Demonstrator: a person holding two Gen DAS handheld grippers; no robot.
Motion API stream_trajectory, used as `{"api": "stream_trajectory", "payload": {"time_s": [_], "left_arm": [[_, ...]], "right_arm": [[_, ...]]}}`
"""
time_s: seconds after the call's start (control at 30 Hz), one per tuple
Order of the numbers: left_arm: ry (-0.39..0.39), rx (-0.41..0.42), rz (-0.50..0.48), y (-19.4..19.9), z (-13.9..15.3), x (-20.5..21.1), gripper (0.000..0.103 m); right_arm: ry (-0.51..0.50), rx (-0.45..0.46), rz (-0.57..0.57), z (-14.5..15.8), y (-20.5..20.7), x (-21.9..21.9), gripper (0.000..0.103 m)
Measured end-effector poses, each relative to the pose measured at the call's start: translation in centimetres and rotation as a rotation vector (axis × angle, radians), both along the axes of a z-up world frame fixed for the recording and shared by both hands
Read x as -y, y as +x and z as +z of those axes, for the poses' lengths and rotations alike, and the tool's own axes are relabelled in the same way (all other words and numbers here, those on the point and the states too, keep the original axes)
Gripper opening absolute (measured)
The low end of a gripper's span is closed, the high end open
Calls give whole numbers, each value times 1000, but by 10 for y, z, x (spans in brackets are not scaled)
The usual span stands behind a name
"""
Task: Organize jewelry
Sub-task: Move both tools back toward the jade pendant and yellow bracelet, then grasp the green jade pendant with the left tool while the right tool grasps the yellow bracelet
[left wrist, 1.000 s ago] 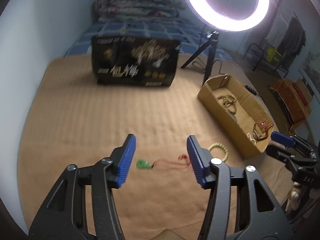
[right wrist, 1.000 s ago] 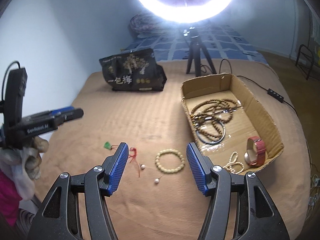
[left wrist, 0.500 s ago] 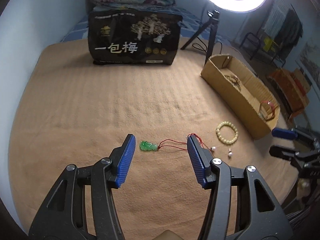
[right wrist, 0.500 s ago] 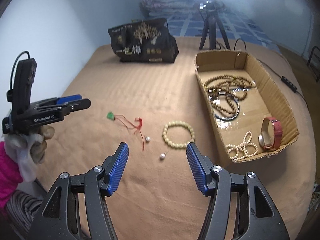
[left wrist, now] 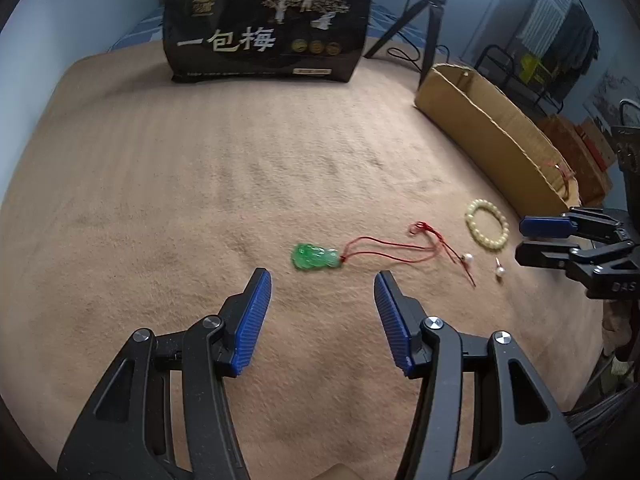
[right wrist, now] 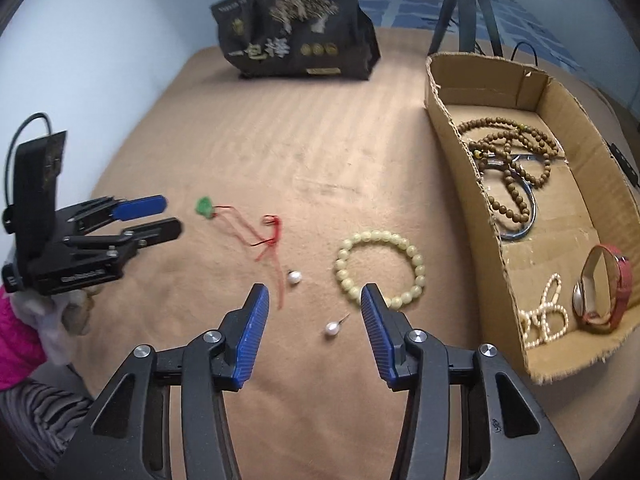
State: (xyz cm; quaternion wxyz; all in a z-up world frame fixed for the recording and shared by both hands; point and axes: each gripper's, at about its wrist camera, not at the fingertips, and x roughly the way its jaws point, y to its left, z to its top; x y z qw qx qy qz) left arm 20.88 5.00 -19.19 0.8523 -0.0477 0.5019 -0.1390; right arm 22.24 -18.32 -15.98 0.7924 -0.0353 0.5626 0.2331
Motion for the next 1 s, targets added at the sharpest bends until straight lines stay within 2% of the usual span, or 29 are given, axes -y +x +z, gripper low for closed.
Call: {"api": "stream_trajectory", "payload": {"time_s": [0.17, 0.4, 0.63, 0.7, 0.8, 0.87, 1.0], "left_arm": [[-5, 18, -20, 3, -8, 5, 55], [130, 77, -69, 5, -16, 34, 55], [131, 63, -39, 13, -22, 31, 55], [140, 60, -30, 15, -23, 31, 44], [156, 62, -29, 16, -24, 33, 37], [161, 64, -35, 17, -24, 34, 34], [150, 60, -36, 18, -24, 32, 33]], "right_arm": [[-35, -9, -12, -13, 12, 2, 37], [-65, -10, -1, -24, 19, -3, 33], [-76, -4, 9, -27, 22, -5, 26], [-82, -4, 14, -29, 24, -8, 22], [-107, 2, 26, -32, 25, -12, 22], [-117, -2, 34, -35, 26, -15, 22], [-155, -4, 51, -42, 26, -20, 22]]}}
